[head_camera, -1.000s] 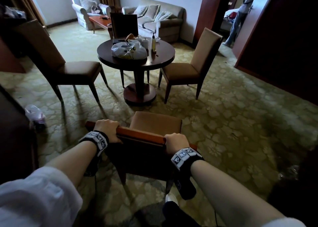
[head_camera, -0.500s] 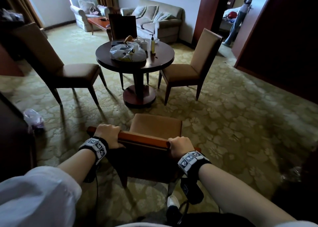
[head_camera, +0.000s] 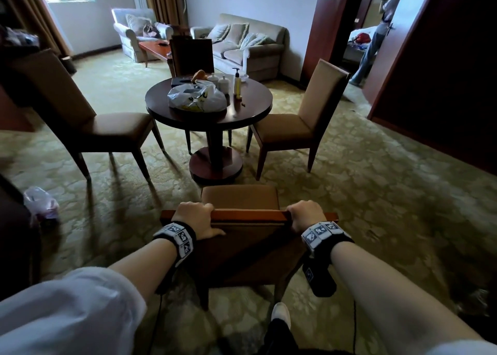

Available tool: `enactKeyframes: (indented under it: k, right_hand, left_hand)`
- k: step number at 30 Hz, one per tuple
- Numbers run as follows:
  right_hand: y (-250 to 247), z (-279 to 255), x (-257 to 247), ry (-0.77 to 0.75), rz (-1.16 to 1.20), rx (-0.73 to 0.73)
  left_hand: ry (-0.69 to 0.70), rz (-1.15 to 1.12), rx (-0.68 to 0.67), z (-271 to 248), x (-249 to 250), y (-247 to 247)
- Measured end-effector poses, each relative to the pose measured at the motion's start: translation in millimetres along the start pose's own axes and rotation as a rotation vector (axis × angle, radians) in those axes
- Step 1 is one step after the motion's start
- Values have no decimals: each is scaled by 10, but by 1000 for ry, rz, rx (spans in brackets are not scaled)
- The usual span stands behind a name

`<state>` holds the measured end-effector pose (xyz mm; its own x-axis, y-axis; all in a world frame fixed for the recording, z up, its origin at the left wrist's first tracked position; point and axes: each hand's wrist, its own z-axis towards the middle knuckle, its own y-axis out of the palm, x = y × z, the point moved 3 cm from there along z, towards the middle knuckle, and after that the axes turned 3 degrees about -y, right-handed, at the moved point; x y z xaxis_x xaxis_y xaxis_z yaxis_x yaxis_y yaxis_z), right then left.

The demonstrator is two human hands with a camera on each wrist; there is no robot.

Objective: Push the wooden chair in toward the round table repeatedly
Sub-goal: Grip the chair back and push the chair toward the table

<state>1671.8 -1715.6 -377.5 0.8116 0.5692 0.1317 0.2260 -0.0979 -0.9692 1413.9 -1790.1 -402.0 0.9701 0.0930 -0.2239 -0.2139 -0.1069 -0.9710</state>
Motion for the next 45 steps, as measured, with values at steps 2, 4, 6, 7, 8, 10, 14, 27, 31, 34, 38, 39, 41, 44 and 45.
enactKeyframes:
  k: [2, 4, 6, 7, 8, 10, 14, 27, 31, 34, 38, 39, 41, 44, 45]
  right_hand:
    - [-24, 149, 235, 13, -25, -19]
    - [-24, 272, 425, 16, -46, -31]
    - [-39, 371, 534, 0, -49, -29]
    - [-46, 402, 562, -14, -41, -17]
    - [-31, 420, 593, -30, -23, -8]
    - [17, 415, 634, -51, 0, -3]
    - [148, 443, 716, -130, -5, 18]
    - [346, 444, 982, -231, 38, 67]
    - [340, 438, 1066, -229, 43, 32]
    - [341, 420, 1060, -234, 40, 33]
    - [352, 422, 1064, -250, 33, 59]
    - [351, 422, 1064, -251, 35, 64]
    - [350, 413, 1054, -249, 36, 62]
    - [350, 395, 1056, -248, 38, 59]
    - [345, 387, 1054, -250, 35, 68]
  left_hand:
    - [0, -20, 8, 176, 180, -59]
    - [3, -33, 2, 324, 324, -122]
    - [-10, -24, -6, 429, 371, -145]
    - [-24, -17, -4, 453, 357, -149]
    - [-40, -10, 1, 473, 351, -132]
    - [-52, 11, -5, 474, 345, -93]
    - [-81, 23, -42, 441, 407, -78]
    - [-401, -64, -93, 314, 642, -222]
    - [-477, -95, -105, 308, 714, -227]
    - [-504, -94, -121, 298, 743, -236]
    - [-511, -91, -109, 293, 744, -228]
    - [-510, -90, -105, 287, 746, -228]
    - [-499, -80, -93, 264, 748, -222]
    - [-460, -39, -70, 246, 746, -214]
    - [-442, -19, -57, 242, 743, -213]
